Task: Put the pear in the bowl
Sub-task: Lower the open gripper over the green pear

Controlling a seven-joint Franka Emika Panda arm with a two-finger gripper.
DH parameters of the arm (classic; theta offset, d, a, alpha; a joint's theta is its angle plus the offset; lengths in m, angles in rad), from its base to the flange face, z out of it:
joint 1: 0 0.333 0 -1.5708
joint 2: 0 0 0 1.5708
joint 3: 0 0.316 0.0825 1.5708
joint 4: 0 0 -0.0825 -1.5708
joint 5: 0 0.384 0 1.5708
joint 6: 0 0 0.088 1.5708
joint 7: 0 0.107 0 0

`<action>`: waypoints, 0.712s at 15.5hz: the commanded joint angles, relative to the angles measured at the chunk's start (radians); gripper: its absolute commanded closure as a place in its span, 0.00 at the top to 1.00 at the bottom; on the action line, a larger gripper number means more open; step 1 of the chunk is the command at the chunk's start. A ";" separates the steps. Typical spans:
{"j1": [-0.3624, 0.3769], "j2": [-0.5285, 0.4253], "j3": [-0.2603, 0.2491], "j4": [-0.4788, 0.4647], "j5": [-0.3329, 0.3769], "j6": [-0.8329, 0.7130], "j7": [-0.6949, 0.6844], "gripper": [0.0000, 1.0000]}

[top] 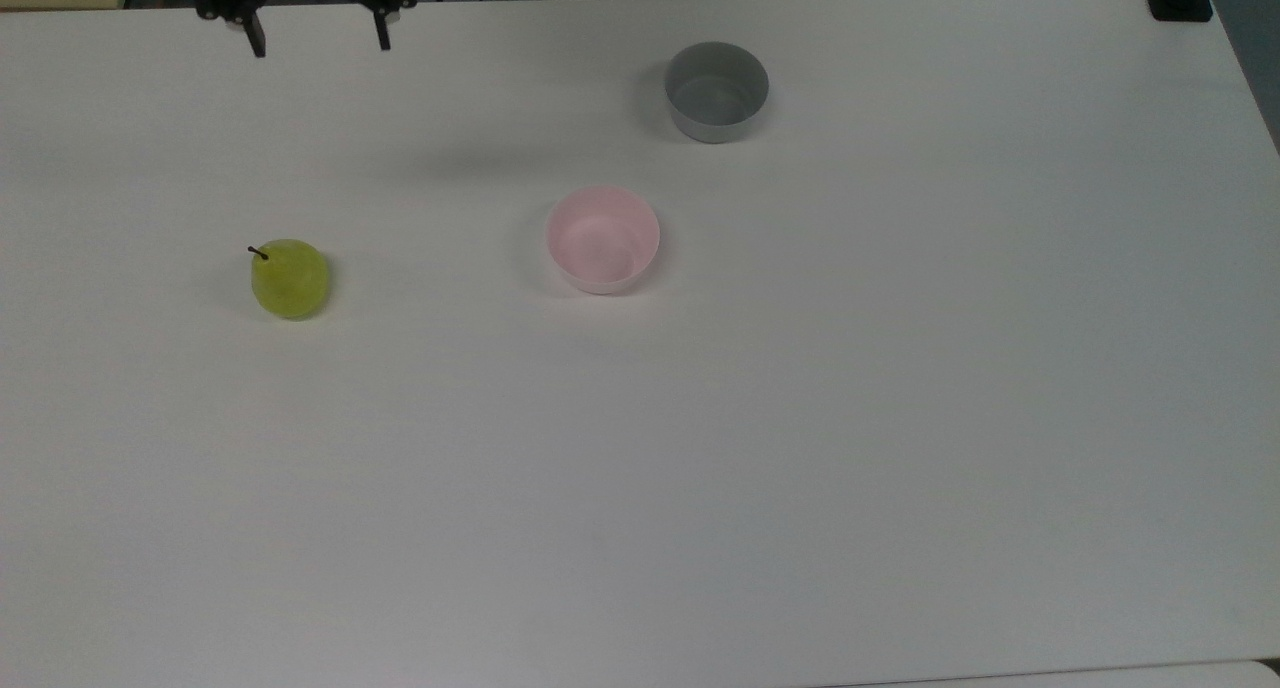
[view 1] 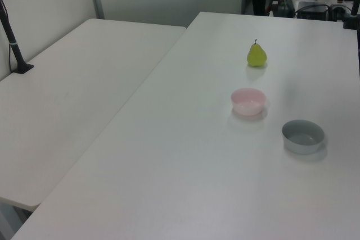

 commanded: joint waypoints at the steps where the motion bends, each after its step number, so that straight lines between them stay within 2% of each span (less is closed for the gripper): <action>1: -0.044 0.070 0.004 -0.005 -0.020 0.093 -0.022 1.00; 5: -0.080 0.169 0.004 -0.025 -0.020 0.234 -0.024 1.00; 11: -0.115 0.235 0.004 -0.156 -0.017 0.472 -0.013 1.00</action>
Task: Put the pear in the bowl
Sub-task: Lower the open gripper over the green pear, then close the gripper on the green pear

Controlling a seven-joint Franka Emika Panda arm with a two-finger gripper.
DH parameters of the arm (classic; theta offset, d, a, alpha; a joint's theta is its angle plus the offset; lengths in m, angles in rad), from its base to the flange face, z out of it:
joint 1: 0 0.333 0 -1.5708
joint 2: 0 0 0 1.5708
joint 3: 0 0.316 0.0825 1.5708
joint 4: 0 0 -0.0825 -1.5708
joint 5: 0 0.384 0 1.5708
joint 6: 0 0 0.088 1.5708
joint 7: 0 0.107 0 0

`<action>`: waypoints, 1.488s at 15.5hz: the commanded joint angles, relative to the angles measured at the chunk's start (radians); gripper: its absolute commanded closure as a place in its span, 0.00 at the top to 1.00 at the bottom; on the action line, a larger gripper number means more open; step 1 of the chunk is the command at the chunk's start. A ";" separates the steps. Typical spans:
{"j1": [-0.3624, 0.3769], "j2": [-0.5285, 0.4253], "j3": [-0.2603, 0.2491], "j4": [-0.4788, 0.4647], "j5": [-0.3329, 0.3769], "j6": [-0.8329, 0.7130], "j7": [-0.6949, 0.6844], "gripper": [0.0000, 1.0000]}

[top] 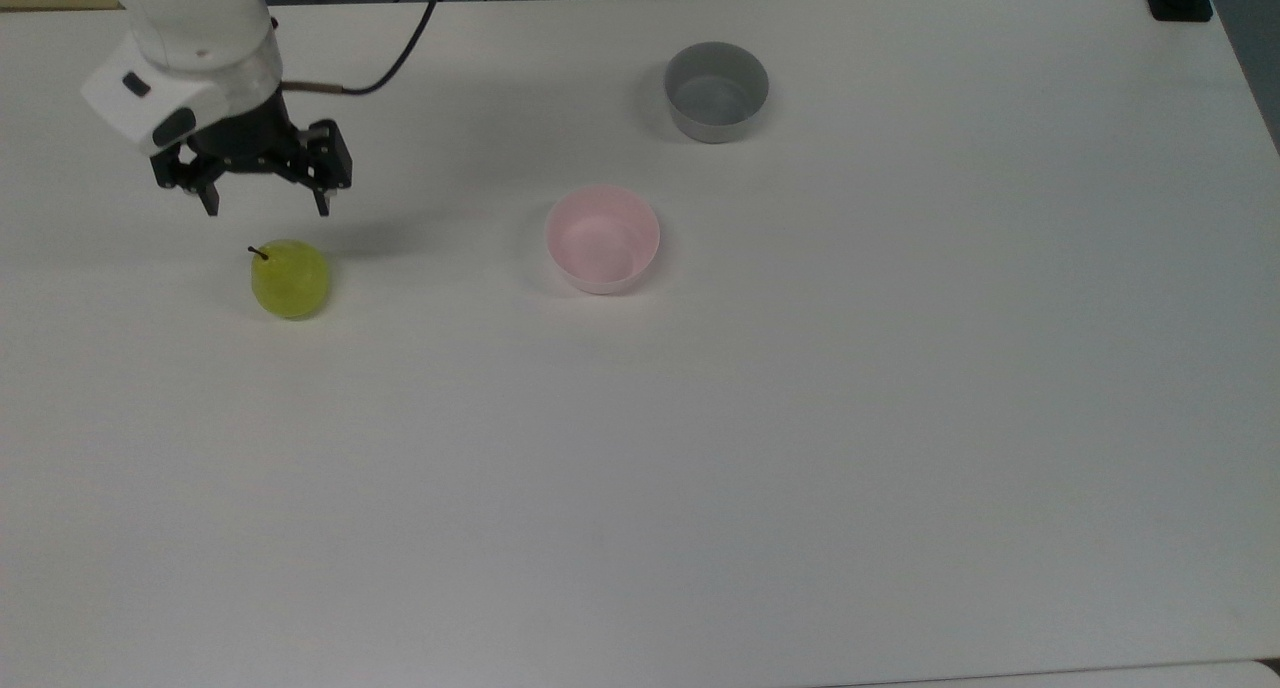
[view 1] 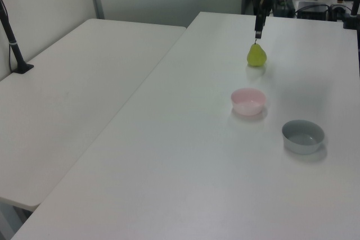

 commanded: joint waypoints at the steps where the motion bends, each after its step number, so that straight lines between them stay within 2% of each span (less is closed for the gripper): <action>1: -0.012 0.021 0.005 -0.074 -0.009 0.109 -0.009 1.00; 8: -0.020 0.107 0.005 -0.071 -0.003 0.186 -0.006 1.00; 9: -0.020 0.107 0.005 -0.071 -0.003 0.186 -0.006 0.93; 11: -0.020 0.120 0.005 -0.071 0.000 0.189 -0.006 0.71; 13: -0.020 0.127 0.005 -0.074 -0.001 0.226 -0.006 0.41; 14: -0.020 0.127 0.005 -0.073 0.000 0.229 -0.008 0.21; 15: -0.020 0.126 0.005 -0.073 0.000 0.224 -0.017 0.13; 19: -0.021 0.092 0.005 -0.068 0.000 0.200 -0.014 0.13; 23: -0.009 0.005 0.005 -0.044 0.000 0.050 -0.011 0.13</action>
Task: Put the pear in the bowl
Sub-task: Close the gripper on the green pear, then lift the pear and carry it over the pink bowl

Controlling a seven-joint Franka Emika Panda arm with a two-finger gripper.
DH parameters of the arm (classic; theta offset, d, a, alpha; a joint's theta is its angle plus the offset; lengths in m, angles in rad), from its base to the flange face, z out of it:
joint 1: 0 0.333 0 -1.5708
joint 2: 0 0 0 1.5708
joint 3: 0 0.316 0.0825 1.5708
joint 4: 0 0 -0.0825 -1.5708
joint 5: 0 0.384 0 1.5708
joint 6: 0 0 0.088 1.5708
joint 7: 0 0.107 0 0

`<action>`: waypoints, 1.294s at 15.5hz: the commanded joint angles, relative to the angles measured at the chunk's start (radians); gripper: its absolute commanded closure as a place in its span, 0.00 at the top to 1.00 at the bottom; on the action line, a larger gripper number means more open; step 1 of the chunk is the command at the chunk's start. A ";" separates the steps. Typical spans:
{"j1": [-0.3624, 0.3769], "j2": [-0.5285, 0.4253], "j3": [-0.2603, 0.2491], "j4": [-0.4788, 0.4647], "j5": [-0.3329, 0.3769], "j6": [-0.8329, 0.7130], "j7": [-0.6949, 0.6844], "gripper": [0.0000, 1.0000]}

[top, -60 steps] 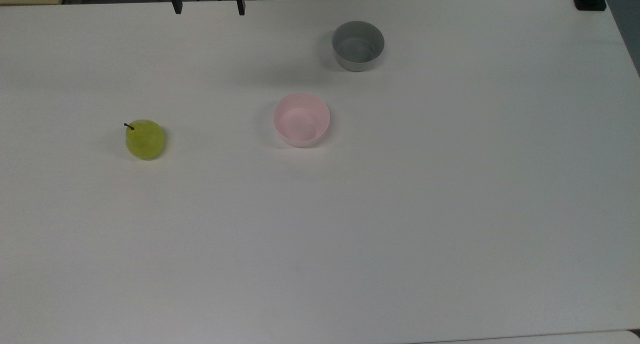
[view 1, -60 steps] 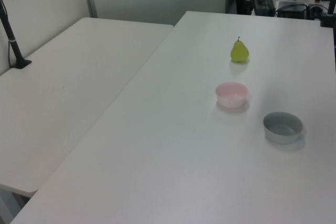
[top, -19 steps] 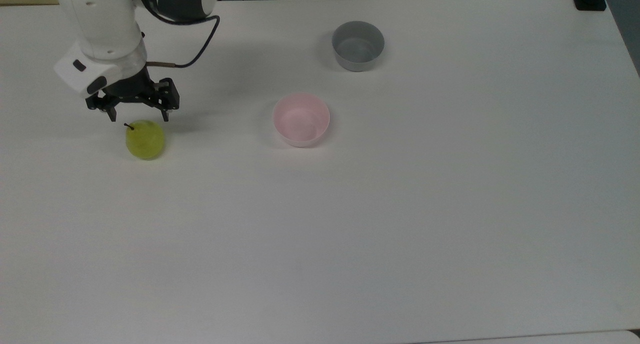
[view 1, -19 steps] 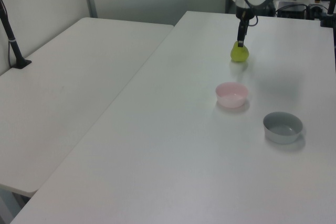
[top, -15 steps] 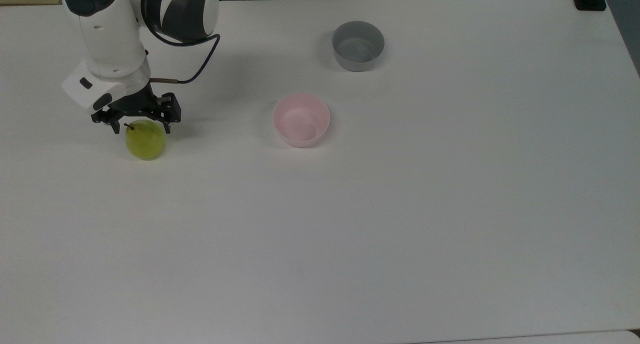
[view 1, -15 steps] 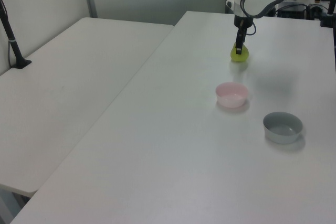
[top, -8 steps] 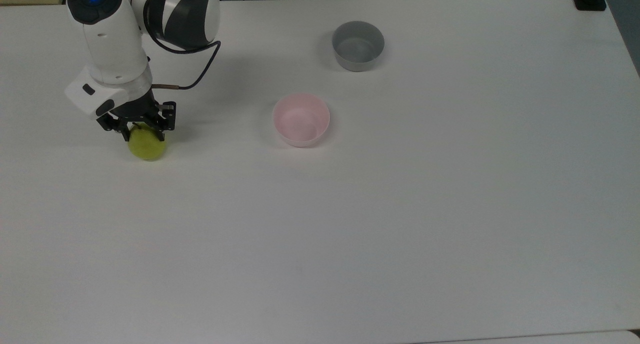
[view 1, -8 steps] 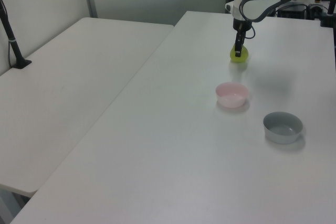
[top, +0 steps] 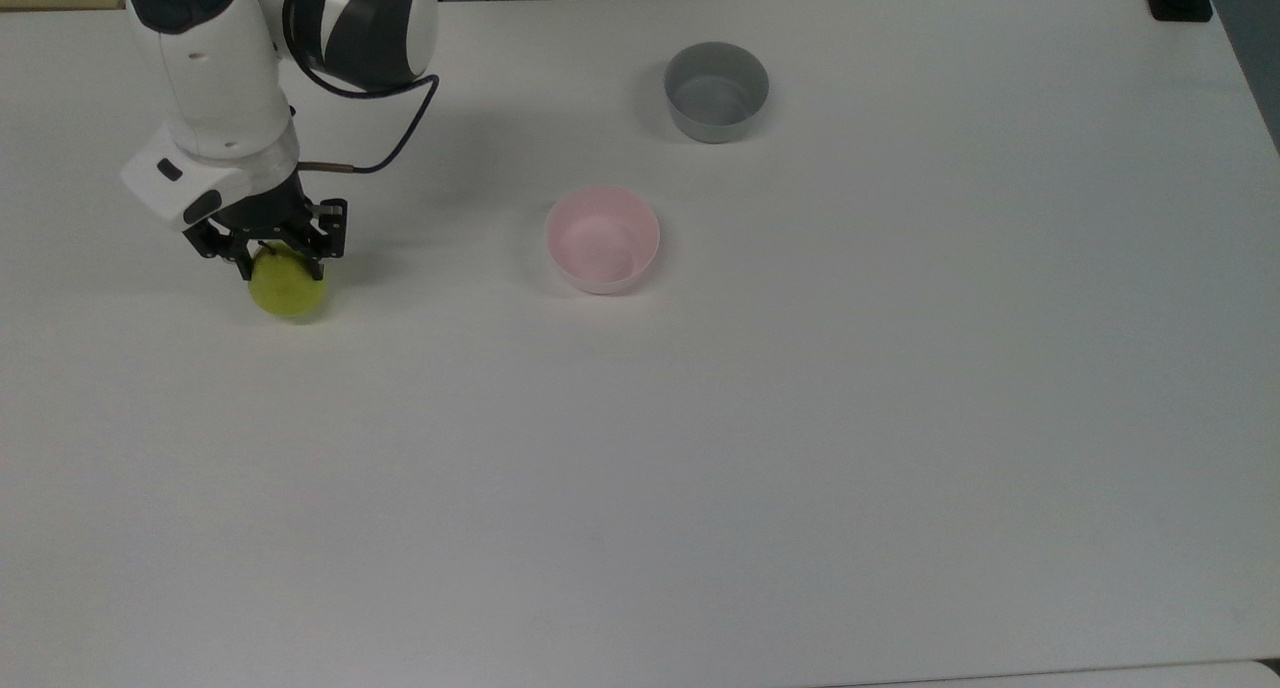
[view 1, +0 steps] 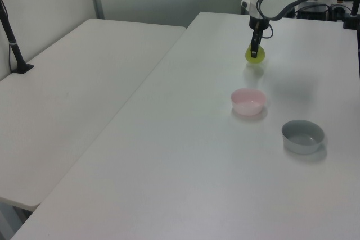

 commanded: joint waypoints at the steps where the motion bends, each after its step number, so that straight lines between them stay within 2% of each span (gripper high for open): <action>1: 0.015 -0.120 0.007 0.013 0.000 -0.166 -0.005 0.13; 5: 0.023 -0.236 0.065 0.078 0.006 -0.363 0.007 0.13; 7: 0.025 -0.276 0.100 0.120 0.016 -0.450 0.062 0.13; 10: 0.025 -0.284 0.149 0.165 0.052 -0.551 0.110 0.13; 14: 0.035 -0.310 0.203 0.168 0.068 -0.562 0.190 0.13; 16: 0.073 -0.313 0.203 0.165 0.077 -0.559 0.214 0.13; 17: 0.098 -0.313 0.203 0.162 0.103 -0.556 0.230 0.13; 20: 0.172 -0.310 0.200 0.116 0.114 -0.506 0.288 0.13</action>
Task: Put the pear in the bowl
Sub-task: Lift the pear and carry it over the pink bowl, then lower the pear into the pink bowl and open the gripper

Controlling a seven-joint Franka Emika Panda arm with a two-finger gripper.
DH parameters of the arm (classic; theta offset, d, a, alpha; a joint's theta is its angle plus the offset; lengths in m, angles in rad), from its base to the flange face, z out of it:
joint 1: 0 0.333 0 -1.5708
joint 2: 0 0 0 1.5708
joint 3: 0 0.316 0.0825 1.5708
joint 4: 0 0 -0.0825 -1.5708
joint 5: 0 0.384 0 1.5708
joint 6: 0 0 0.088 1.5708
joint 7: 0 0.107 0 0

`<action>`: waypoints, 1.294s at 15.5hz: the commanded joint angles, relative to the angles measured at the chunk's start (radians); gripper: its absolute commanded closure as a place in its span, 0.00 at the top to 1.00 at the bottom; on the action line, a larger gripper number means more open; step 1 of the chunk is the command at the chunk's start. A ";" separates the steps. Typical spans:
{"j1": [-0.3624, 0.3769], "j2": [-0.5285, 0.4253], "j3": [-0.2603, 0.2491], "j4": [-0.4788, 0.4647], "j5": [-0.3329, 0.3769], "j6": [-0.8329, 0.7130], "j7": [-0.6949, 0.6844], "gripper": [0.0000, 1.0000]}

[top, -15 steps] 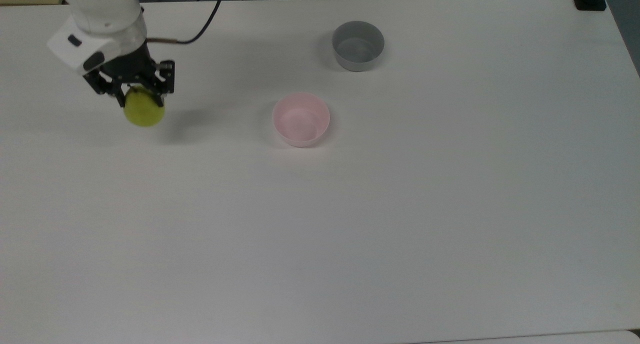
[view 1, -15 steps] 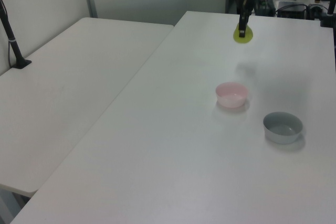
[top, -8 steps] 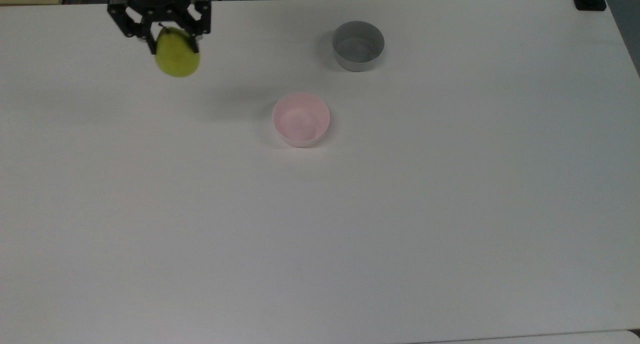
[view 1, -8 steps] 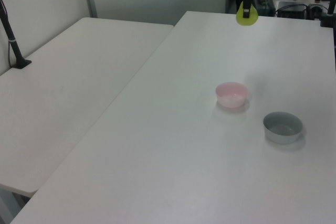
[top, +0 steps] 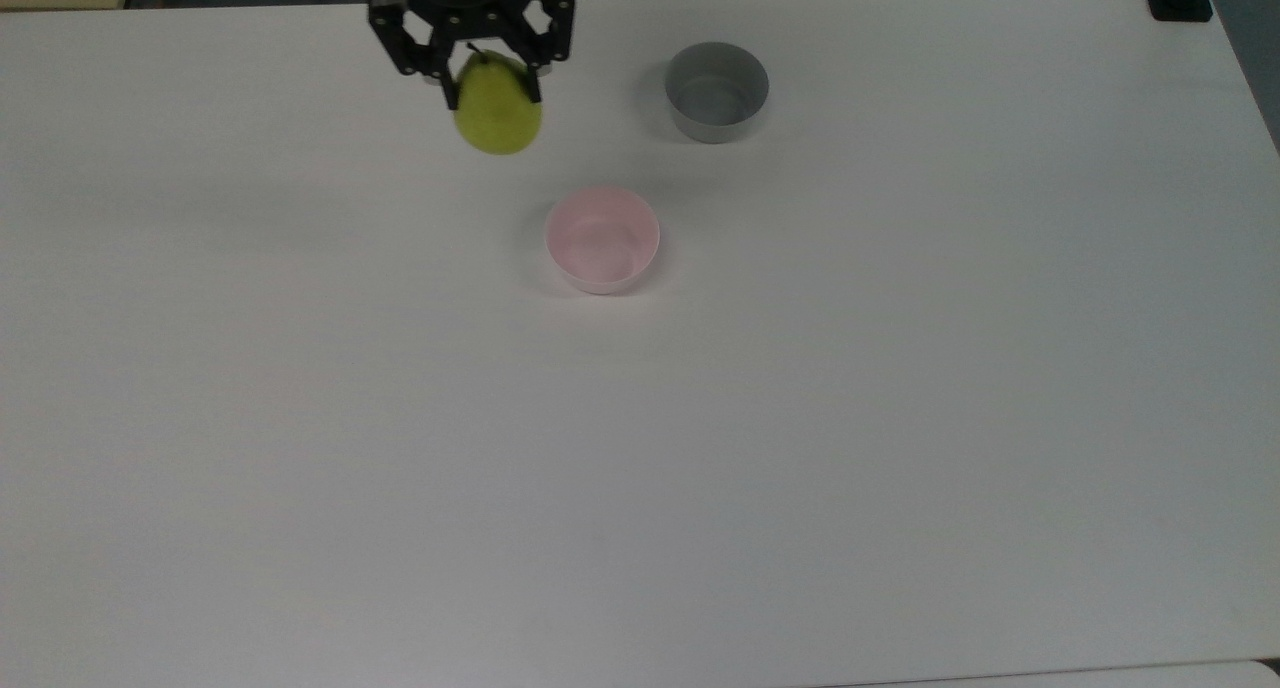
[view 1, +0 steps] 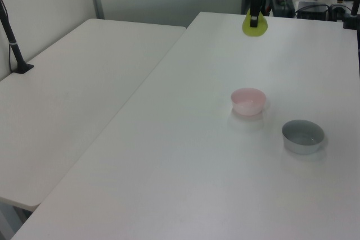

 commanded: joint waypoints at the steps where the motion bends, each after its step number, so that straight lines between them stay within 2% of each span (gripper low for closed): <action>1: 0.070 -0.013 -0.012 -0.067 0.017 0.055 0.055 0.13; 8: 0.134 0.031 -0.012 -0.267 0.013 0.306 0.075 0.13; 14: 0.140 0.131 -0.012 -0.272 -0.007 0.353 0.075 0.13; 20: 0.154 0.170 -0.012 -0.299 -0.037 0.377 0.075 0.14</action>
